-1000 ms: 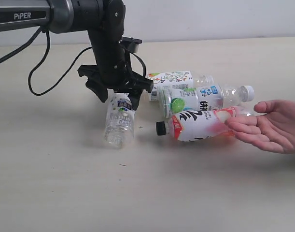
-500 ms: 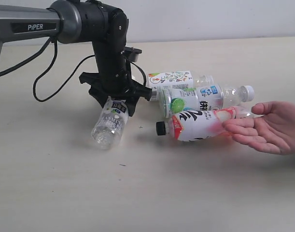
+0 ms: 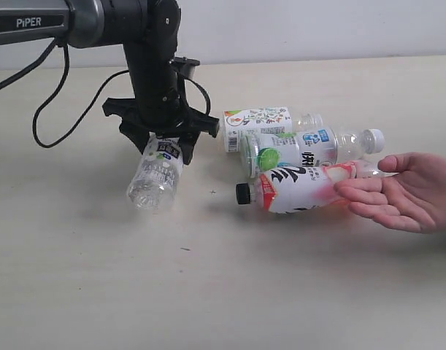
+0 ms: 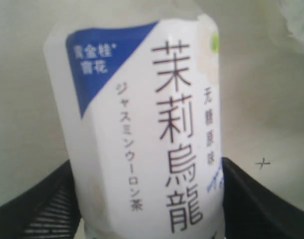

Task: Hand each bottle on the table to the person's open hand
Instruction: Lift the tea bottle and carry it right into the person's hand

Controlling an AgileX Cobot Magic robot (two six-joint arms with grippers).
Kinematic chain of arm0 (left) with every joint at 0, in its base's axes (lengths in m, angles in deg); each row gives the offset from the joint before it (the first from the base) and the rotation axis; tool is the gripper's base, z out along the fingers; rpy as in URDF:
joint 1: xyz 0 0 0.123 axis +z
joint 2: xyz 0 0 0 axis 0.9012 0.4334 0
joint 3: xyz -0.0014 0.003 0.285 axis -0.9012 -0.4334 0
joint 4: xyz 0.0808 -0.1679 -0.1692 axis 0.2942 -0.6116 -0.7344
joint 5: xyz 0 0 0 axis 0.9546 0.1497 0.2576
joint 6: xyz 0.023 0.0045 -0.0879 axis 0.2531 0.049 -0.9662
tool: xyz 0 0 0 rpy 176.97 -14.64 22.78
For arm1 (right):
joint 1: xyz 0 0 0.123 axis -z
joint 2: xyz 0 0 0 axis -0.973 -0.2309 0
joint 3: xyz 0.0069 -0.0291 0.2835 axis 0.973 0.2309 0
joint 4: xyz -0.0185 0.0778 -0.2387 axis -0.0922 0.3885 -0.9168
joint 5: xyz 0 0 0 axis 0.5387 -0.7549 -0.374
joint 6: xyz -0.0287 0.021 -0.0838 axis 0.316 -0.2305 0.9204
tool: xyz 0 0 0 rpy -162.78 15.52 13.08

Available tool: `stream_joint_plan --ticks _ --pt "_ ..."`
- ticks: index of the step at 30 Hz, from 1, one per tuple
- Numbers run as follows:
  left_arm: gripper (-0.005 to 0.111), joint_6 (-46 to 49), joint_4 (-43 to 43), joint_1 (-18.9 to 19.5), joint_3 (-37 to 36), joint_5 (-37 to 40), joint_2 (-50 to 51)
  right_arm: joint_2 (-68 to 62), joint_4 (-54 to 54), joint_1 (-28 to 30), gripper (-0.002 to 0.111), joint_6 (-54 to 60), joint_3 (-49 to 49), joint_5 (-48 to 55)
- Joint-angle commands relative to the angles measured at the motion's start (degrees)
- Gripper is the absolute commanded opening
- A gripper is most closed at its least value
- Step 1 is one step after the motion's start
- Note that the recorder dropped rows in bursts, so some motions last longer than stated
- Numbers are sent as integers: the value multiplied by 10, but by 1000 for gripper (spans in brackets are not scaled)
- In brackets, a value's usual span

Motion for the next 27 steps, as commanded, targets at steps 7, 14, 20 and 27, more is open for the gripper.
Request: stream_joint_plan --ticks 7,14,20,27 --pt "0 -83 2 -48 2 18 -96 3 -4 2 0 0 3 -3" --pt "0 -180 2 -131 21 29 -112 3 -4 2 0 0 3 -3" --pt "0 -213 -26 -172 79 10 -112 3 -4 2 0 0 3 -3" --pt "0 -213 -120 -208 123 -86 -111 3 -4 2 0 0 3 -3"
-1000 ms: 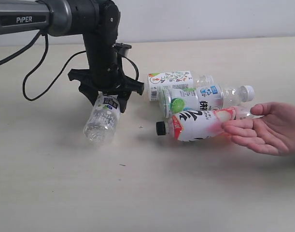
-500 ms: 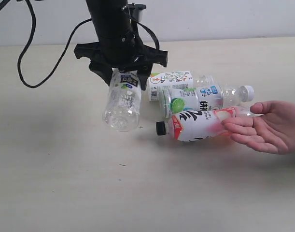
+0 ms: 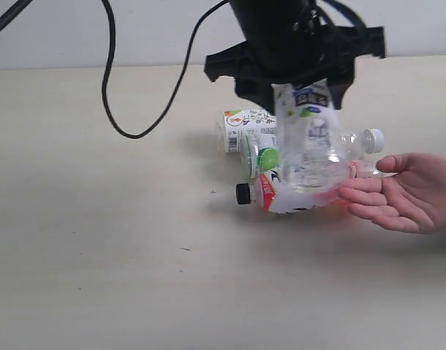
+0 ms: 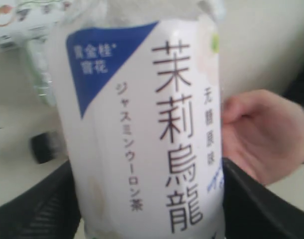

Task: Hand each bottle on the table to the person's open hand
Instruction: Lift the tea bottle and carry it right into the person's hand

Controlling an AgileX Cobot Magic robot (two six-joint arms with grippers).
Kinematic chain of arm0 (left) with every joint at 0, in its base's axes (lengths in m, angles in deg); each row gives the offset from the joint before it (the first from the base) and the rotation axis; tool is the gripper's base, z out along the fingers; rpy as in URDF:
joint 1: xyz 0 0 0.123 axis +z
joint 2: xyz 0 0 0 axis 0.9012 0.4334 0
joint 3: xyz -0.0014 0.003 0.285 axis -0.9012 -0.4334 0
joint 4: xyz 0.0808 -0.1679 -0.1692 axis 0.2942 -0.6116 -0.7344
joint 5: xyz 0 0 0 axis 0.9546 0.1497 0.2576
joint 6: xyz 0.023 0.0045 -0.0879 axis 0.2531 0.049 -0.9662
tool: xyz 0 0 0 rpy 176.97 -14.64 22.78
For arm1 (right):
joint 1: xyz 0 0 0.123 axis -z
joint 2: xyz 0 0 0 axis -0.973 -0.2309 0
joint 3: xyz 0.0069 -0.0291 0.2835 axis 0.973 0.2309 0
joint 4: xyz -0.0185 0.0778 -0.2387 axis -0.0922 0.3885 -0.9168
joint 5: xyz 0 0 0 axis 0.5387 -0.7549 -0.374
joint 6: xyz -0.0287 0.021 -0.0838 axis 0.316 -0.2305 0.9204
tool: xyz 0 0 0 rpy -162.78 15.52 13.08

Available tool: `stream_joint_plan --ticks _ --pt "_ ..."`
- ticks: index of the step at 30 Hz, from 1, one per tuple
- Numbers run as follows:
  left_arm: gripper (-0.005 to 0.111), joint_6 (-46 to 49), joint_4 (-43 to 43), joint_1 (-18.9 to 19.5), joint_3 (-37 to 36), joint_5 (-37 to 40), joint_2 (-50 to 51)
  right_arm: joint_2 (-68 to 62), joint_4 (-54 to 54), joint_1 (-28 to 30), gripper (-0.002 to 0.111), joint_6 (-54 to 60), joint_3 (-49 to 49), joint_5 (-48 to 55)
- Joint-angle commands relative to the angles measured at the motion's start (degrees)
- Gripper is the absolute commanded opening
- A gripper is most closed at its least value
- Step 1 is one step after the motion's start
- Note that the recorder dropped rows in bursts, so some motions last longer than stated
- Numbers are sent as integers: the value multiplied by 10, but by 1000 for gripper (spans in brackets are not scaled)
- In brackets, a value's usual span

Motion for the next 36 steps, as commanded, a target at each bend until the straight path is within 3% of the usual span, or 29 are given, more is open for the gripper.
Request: stream_joint_plan --ticks 1,17,36 --pt "0 -5 -75 -18 14 -73 -4 3 -4 2 0 0 3 -3" --pt "0 -28 -167 -48 14 -174 58 3 -4 2 0 0 3 -8" --pt "0 -28 -167 -62 14 -168 115 3 -4 2 0 0 3 -8"
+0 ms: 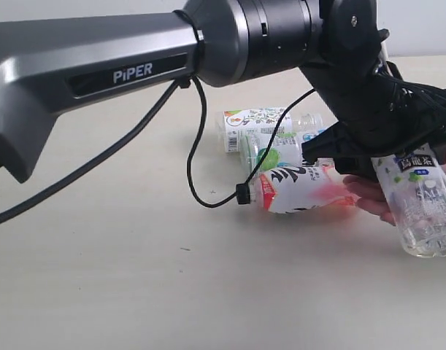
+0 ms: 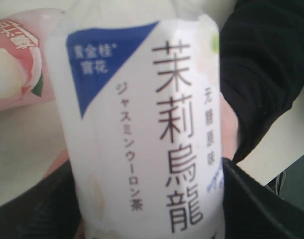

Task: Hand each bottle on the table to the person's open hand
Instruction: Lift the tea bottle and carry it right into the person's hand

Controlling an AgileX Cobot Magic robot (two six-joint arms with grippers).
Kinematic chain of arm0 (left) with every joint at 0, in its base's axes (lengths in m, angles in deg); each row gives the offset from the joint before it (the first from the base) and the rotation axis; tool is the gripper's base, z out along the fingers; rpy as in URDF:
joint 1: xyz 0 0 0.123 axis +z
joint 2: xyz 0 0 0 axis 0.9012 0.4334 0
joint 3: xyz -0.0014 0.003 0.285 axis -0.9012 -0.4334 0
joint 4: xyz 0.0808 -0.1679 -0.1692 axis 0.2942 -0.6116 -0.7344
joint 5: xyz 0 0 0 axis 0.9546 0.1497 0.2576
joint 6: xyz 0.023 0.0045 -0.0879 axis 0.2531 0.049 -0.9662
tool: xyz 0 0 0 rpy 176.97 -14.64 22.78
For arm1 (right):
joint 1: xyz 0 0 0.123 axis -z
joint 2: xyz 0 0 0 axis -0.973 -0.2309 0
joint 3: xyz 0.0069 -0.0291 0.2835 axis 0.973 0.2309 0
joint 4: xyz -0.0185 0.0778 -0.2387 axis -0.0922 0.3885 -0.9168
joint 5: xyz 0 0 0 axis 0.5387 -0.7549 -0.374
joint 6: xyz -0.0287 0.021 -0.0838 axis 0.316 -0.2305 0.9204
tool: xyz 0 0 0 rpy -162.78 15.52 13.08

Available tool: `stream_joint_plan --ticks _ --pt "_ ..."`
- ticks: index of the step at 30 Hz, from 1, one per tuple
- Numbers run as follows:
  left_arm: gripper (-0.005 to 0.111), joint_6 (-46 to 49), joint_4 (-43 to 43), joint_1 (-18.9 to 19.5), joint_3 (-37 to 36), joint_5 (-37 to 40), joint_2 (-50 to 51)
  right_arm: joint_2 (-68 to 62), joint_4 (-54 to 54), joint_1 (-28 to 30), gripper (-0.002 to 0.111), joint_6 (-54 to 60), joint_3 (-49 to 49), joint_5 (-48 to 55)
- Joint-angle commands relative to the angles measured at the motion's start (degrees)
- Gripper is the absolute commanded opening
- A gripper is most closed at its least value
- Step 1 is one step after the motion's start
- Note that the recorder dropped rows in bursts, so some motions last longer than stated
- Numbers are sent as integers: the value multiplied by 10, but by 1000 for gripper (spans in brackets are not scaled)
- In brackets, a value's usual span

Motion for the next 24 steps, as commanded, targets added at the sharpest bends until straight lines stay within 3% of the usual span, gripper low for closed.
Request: stream_joint_plan --ticks 1,4,7,12,16,24 --pt "0 4 -4 -4 4 -3 6 3 -4 2 0 1 3 -8" --pt "1 10 -4 -4 4 -3 8 3 -4 2 0 1 3 -8" --pt "13 17 -7 -4 4 -4 8 3 -4 2 0 1 3 -8" --pt "48 32 -4 -4 4 -3 8 3 -4 2 0 1 3 -8" --pt "68 49 -4 -4 4 -3 8 3 -4 2 0 1 3 -8" --pt "75 61 -4 -4 4 -3 8 3 -4 2 0 1 3 -8"
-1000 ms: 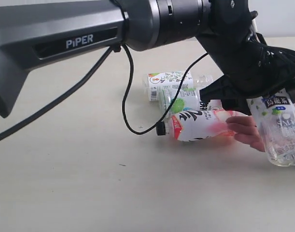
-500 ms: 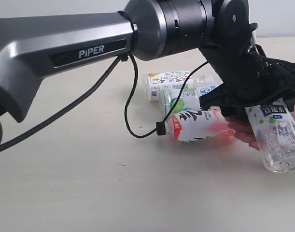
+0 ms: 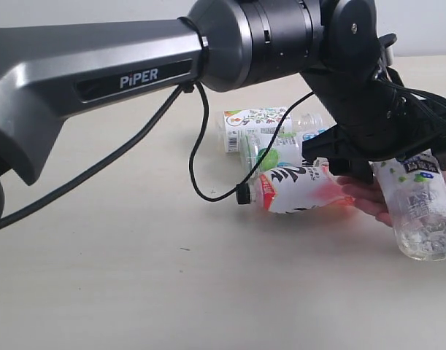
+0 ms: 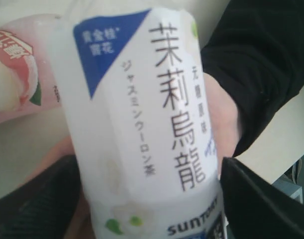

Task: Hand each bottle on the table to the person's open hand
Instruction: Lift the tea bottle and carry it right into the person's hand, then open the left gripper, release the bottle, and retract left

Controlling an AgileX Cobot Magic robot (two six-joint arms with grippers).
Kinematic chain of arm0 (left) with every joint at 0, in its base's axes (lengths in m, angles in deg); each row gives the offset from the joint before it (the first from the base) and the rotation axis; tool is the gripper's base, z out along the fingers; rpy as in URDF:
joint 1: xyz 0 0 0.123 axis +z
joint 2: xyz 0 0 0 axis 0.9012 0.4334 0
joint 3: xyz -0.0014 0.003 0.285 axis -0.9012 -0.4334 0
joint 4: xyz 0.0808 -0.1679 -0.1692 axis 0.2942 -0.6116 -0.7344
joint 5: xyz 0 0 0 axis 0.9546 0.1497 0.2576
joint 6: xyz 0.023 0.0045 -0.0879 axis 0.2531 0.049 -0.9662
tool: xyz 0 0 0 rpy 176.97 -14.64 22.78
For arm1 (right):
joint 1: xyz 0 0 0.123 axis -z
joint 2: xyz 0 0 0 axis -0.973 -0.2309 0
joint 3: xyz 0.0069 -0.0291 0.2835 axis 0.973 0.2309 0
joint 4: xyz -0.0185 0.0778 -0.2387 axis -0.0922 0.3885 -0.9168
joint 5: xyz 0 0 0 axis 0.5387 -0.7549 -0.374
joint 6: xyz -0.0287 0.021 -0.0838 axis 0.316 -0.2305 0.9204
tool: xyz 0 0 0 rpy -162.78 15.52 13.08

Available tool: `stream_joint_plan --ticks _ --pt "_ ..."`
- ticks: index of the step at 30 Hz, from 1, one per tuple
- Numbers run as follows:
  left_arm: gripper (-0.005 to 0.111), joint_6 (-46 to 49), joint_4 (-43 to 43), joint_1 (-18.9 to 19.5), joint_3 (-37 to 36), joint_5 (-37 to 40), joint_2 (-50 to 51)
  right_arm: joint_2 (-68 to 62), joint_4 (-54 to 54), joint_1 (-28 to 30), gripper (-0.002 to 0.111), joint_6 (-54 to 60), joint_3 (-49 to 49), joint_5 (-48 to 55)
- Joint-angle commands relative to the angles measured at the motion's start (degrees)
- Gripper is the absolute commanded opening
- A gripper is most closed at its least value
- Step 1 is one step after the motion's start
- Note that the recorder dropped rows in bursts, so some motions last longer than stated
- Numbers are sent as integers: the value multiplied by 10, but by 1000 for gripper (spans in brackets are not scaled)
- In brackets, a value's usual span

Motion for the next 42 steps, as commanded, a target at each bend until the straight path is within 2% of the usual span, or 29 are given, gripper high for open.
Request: stream_joint_plan --ticks 1,18,33,35,37,42 --pt "75 6 -1 -4 4 -2 1 3 -4 2 0 1 3 -7" --pt "75 19 2 7 4 8 -18 3 -4 2 0 1 3 -7" --pt "73 111 20 47 4 130 -101 3 -4 2 0 1 3 -3" --pt "67 119 51 47 4 157 -114 3 -4 2 0 1 3 -3" --pt "56 120 83 47 4 180 -125 3 -4 2 0 1 3 -3" --pt "15 123 134 47 4 221 -152 3 -4 2 0 1 3 -3"
